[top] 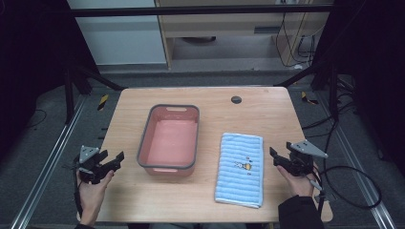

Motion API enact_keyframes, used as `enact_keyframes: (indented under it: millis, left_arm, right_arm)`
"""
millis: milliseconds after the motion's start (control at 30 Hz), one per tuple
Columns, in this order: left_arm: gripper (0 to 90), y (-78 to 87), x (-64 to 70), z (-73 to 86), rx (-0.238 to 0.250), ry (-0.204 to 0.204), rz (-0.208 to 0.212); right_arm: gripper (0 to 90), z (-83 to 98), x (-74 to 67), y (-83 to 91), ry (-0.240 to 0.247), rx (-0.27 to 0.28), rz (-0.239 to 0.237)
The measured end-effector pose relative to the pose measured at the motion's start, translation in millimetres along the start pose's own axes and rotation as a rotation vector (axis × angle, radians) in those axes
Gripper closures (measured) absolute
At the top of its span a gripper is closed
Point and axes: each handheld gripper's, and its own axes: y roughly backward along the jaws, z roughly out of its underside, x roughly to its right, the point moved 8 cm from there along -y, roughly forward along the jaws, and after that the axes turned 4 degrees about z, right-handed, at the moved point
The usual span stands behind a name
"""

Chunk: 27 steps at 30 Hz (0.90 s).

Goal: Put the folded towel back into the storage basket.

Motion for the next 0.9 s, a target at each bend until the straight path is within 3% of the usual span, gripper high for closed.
enact_keyframes:
  millis: [300,900]
  left_arm:
    - [29.3,11.3,18.9,-14.5,0.044,-0.041,0.029]
    - [33.6,26.0,66.3,-33.1,0.096,-0.086,0.121]
  right_arm:
    - [30.2,-11.8,-0.9,7.4,-0.029,0.023,-0.004]
    - [34.2,-30.0,-14.3,14.3,-0.013,0.035,-0.054]
